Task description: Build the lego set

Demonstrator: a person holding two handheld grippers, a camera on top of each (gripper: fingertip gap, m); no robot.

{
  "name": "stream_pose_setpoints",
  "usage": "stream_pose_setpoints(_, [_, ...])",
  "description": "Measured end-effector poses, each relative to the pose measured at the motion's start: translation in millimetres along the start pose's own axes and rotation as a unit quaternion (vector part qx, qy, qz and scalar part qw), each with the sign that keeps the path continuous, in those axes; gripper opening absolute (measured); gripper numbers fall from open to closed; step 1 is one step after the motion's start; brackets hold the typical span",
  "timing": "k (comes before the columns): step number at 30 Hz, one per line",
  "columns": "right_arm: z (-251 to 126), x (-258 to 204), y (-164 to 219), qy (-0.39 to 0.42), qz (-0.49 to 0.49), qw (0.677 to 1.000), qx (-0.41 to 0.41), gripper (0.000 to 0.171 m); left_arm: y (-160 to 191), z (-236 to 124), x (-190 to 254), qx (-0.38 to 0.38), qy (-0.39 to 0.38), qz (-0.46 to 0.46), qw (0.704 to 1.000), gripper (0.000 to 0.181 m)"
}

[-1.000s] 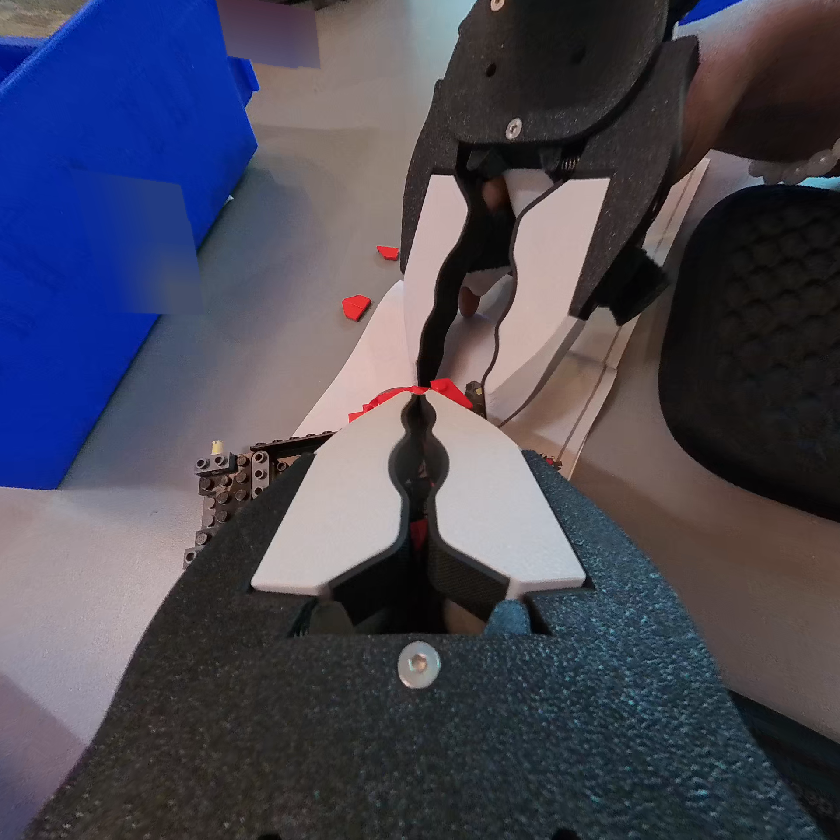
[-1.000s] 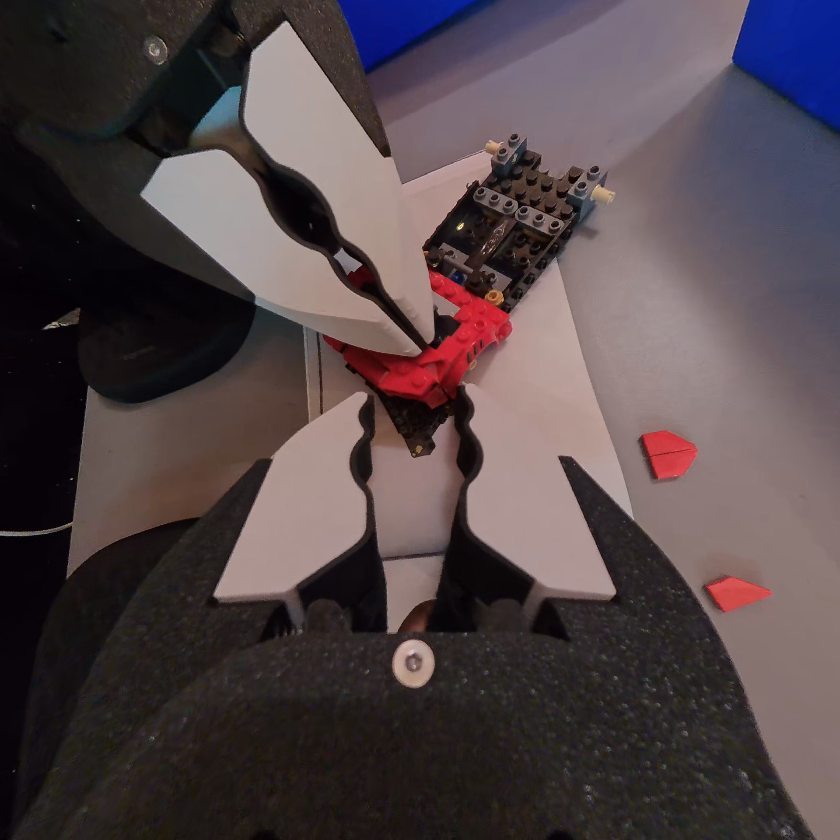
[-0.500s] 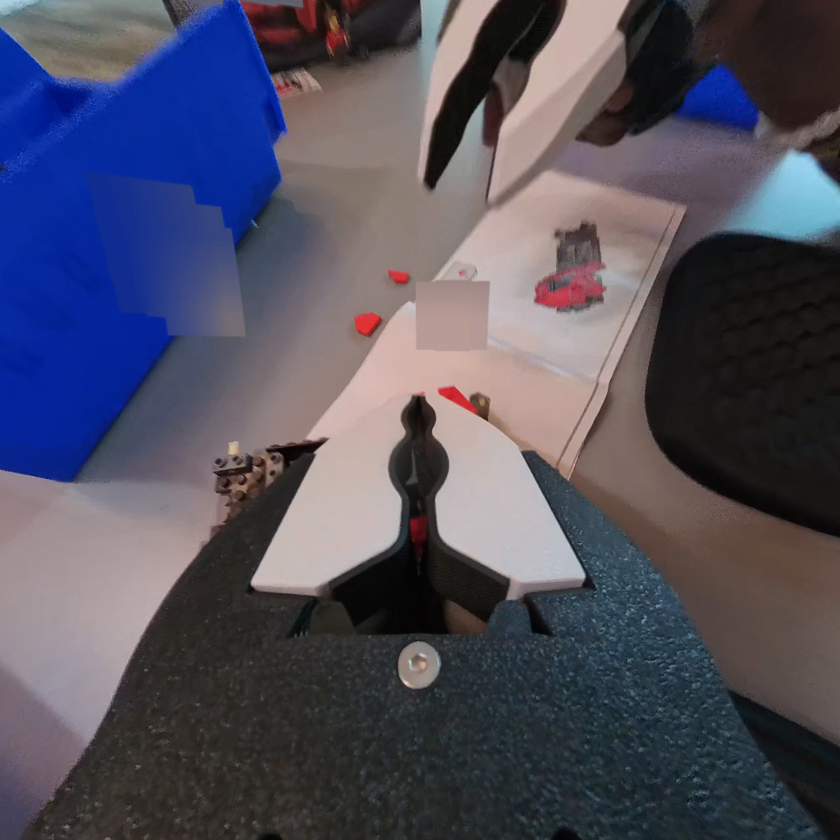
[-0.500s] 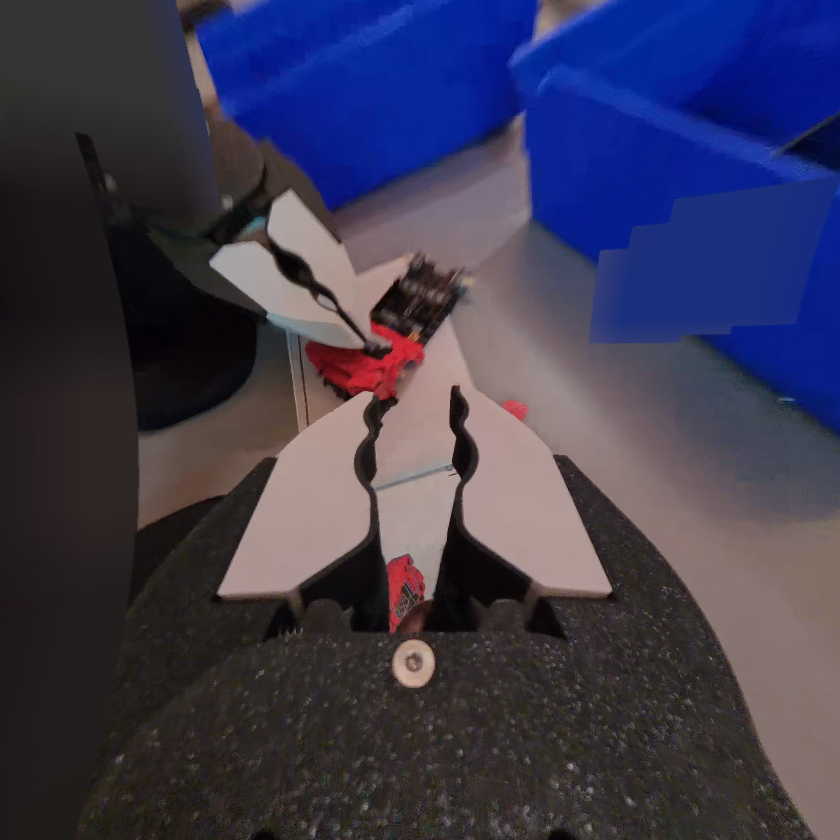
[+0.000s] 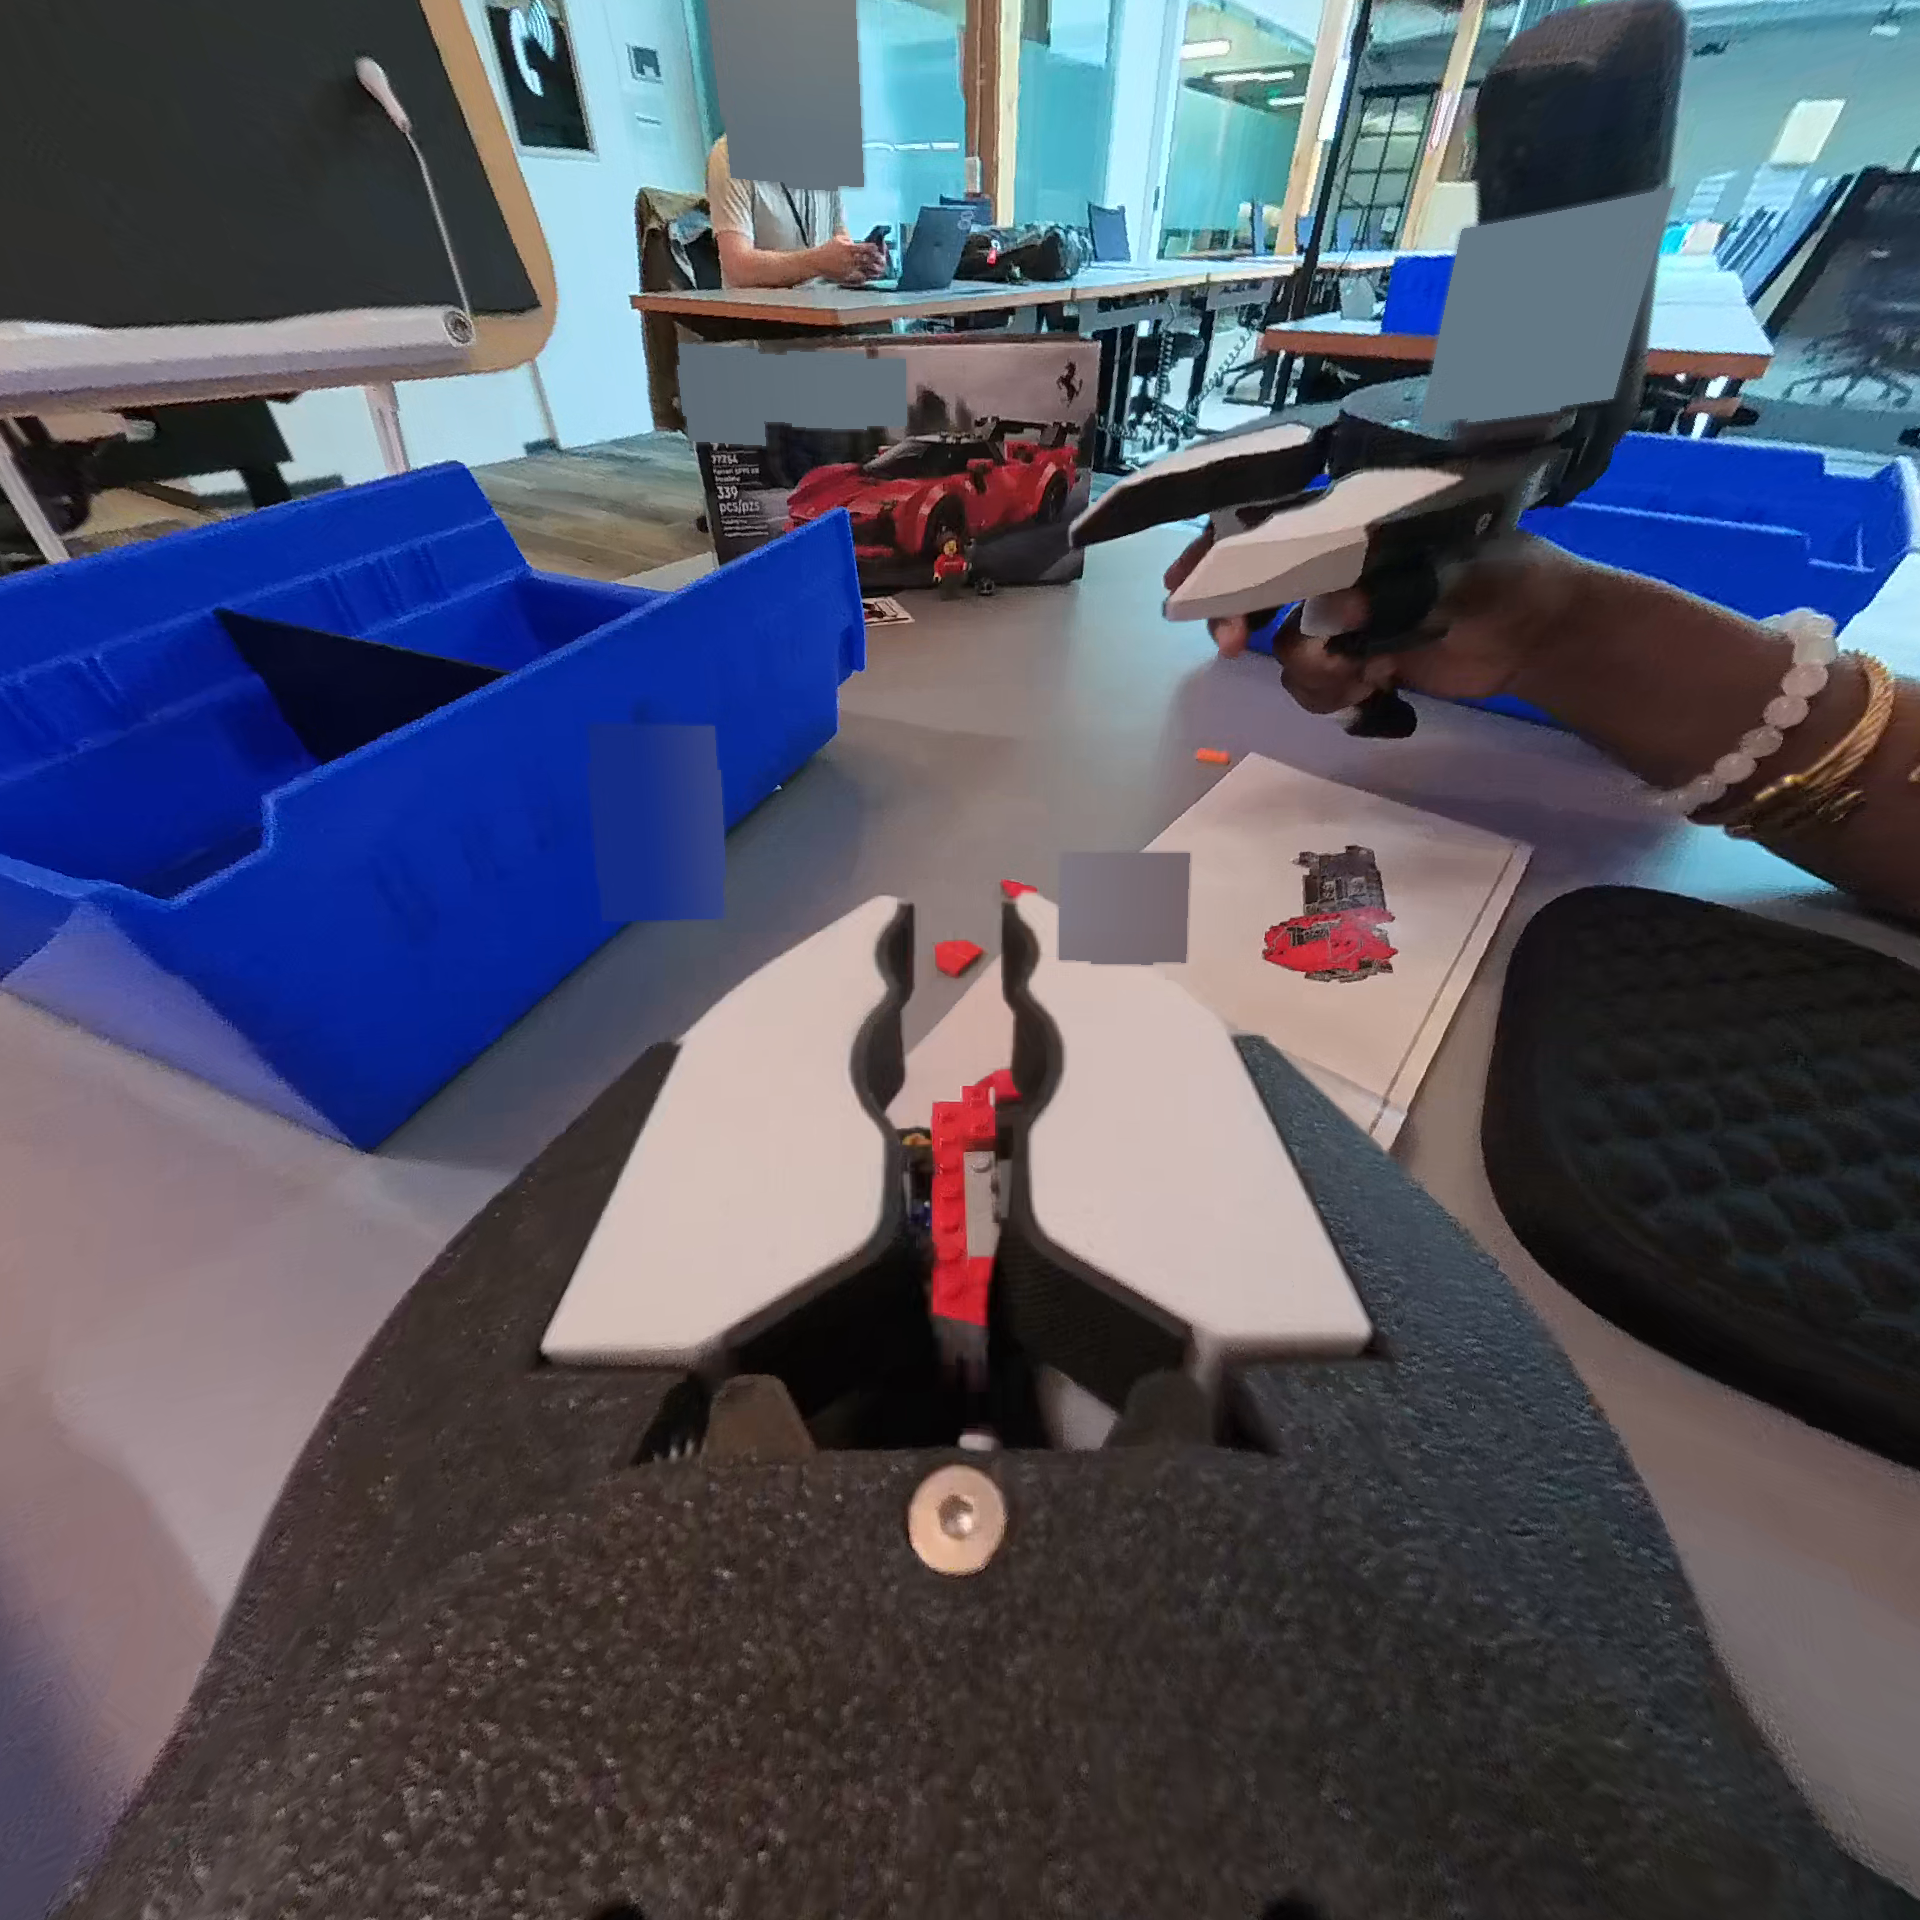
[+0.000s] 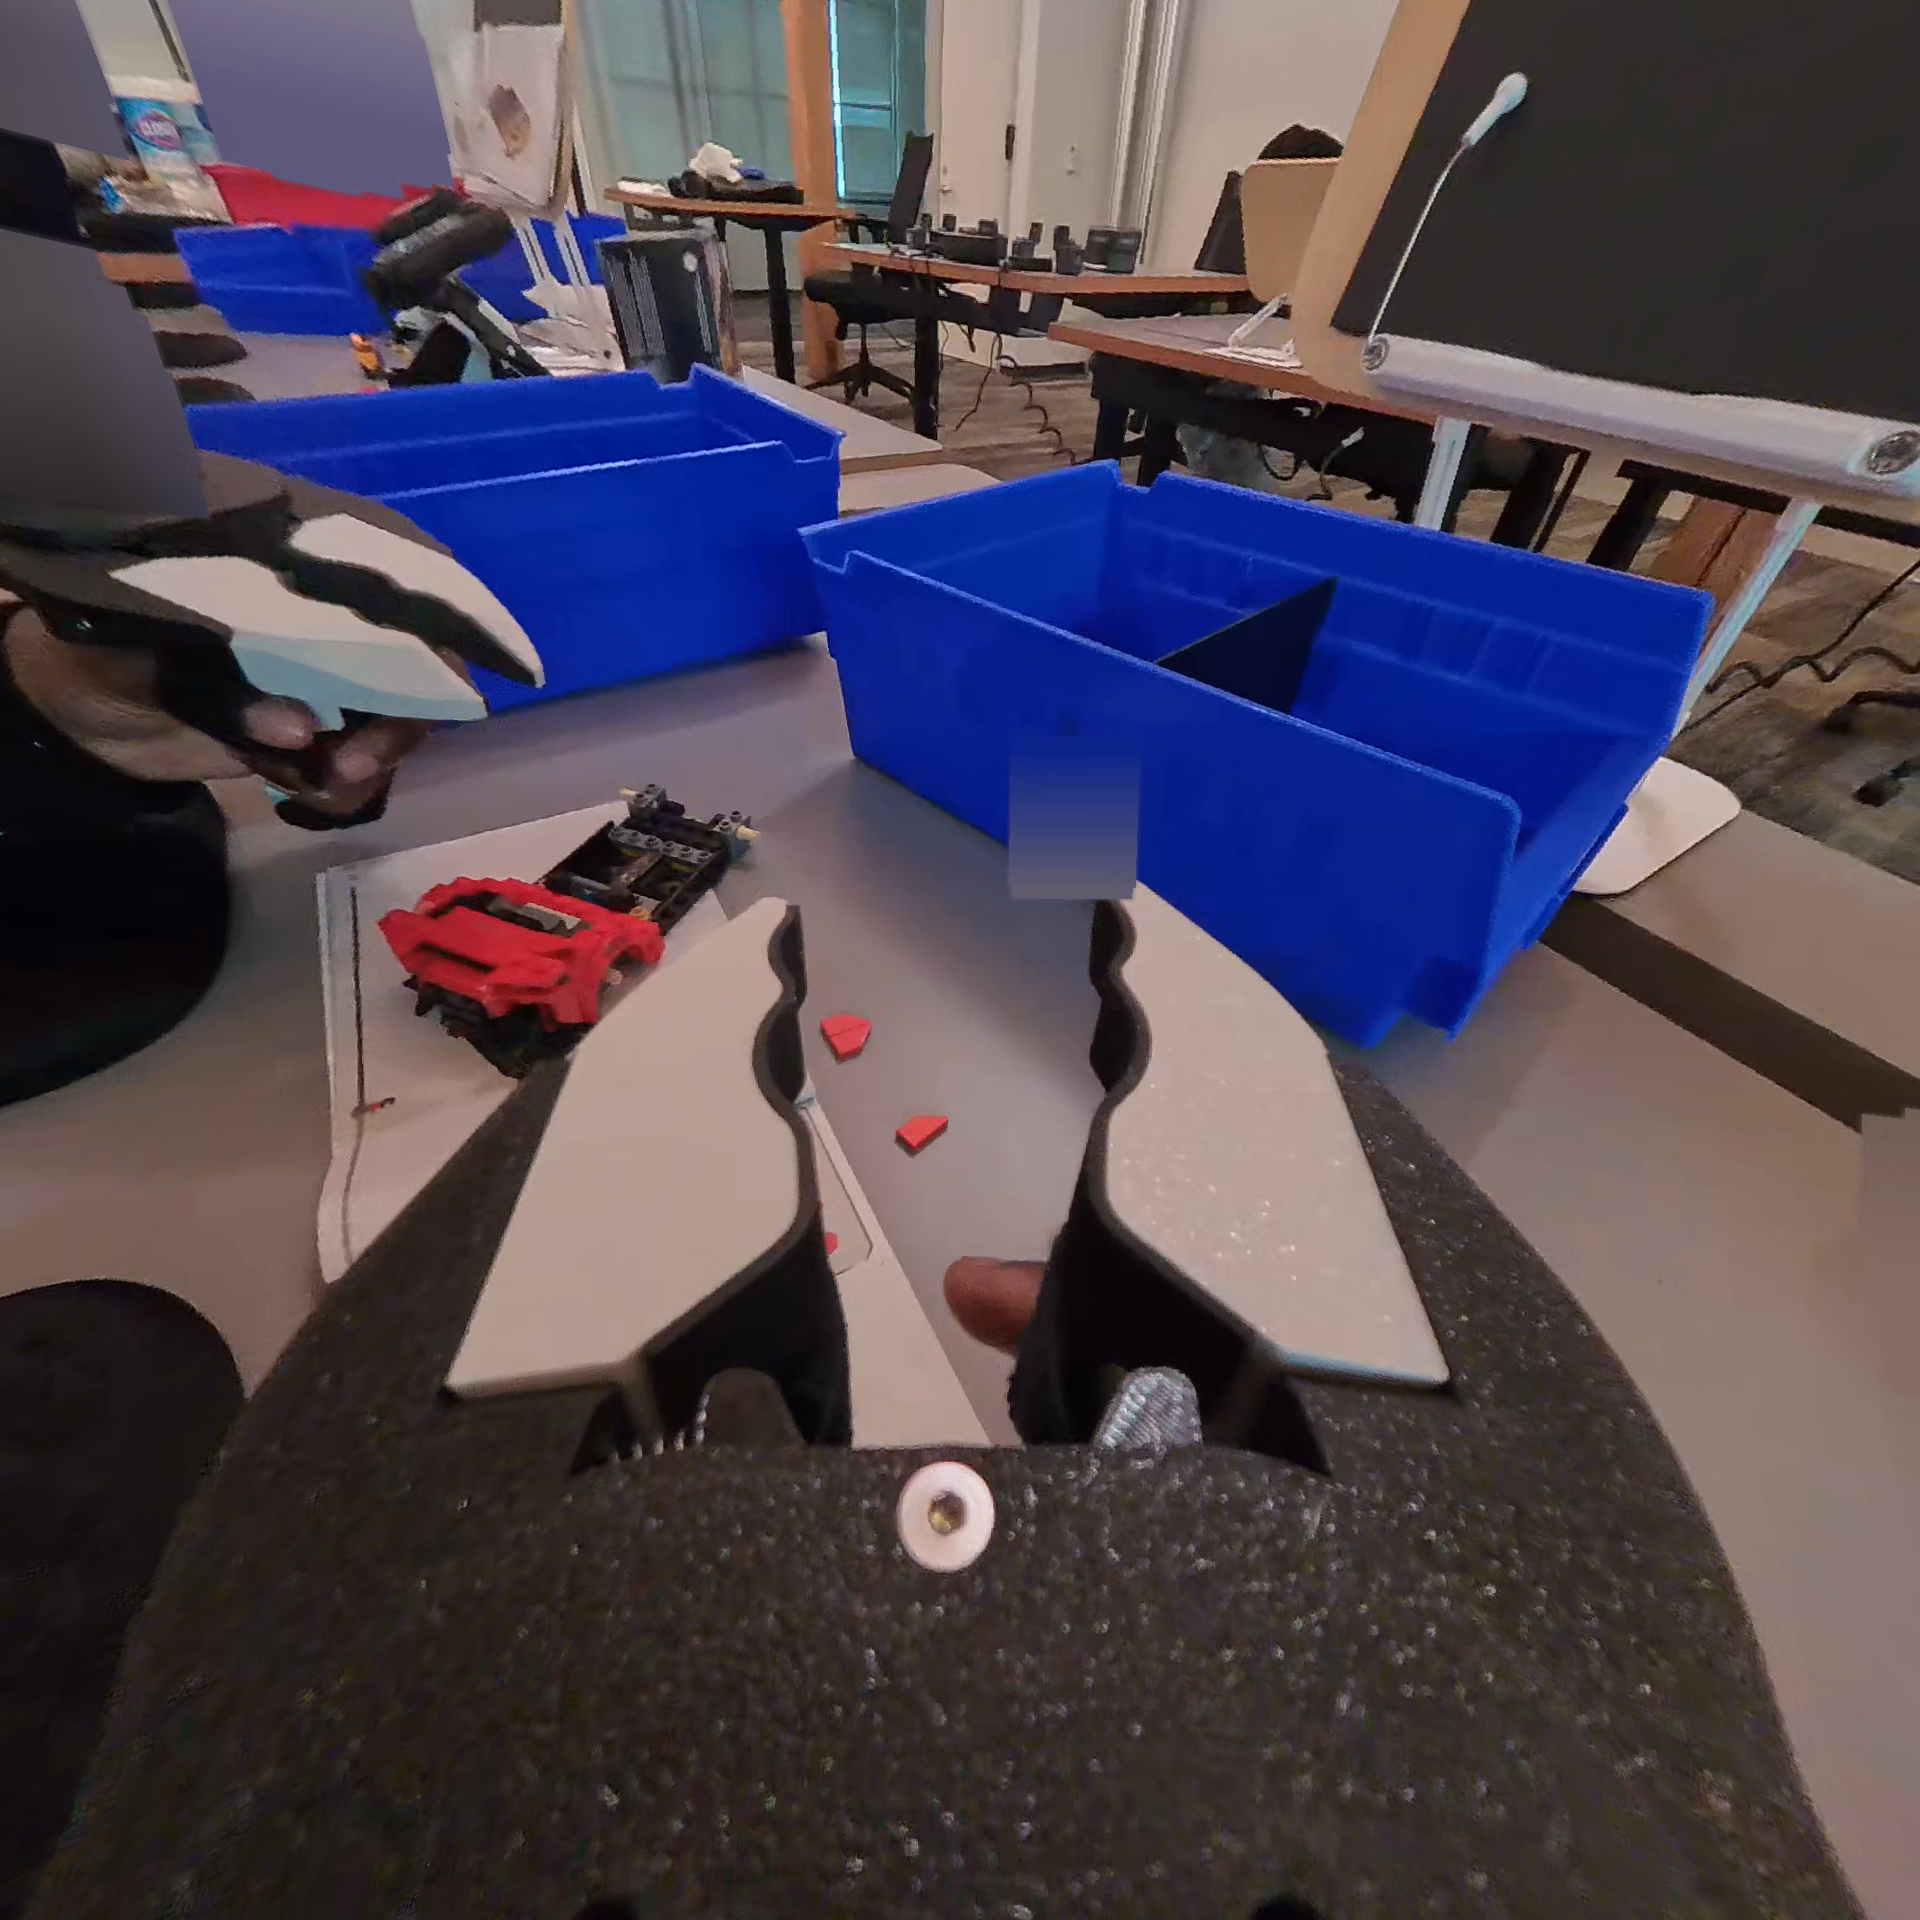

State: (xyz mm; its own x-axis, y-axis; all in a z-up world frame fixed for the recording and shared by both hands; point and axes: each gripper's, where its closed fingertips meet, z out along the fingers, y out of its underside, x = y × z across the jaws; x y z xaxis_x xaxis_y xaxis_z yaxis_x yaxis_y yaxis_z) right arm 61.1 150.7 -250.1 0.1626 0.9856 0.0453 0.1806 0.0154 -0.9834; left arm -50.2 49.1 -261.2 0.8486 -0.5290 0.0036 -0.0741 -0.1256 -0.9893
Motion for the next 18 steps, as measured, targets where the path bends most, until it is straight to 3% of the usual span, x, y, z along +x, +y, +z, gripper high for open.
stream_pose_setpoints(10, [5,1,9,0.018,-0.011,0.999,-0.026,0.054,4,3,3,-0.007,0.002,0.017,1.0,0.029])
stream_pose_setpoints(18, [9,-7,24,-0.021,0.023,0.997,-0.065,0.054,5,0,8,-0.02,0.029,0.014,0.999,0.034])
